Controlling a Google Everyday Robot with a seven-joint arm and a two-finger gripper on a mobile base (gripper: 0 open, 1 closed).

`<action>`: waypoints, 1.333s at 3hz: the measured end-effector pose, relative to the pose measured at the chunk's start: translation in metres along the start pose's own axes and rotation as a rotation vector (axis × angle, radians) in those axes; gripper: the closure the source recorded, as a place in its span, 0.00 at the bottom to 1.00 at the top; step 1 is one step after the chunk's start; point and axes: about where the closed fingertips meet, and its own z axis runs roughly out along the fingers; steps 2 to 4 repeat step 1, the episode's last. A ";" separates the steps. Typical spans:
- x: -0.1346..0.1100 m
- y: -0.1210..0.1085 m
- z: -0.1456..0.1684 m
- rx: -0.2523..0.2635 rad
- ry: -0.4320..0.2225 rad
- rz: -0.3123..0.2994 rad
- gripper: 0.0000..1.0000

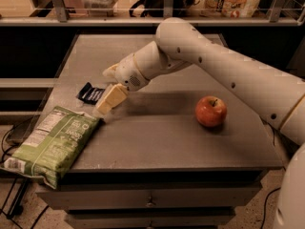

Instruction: Move rxbar blueberry near green jalapeno chip bag

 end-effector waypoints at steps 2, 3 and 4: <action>0.000 0.000 0.000 0.000 0.000 0.000 0.00; 0.000 0.000 0.000 0.000 0.000 0.000 0.00; 0.000 0.000 0.000 0.000 0.000 0.000 0.00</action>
Offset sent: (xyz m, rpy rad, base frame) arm 0.0000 0.0000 0.0000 0.0000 0.0000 0.0000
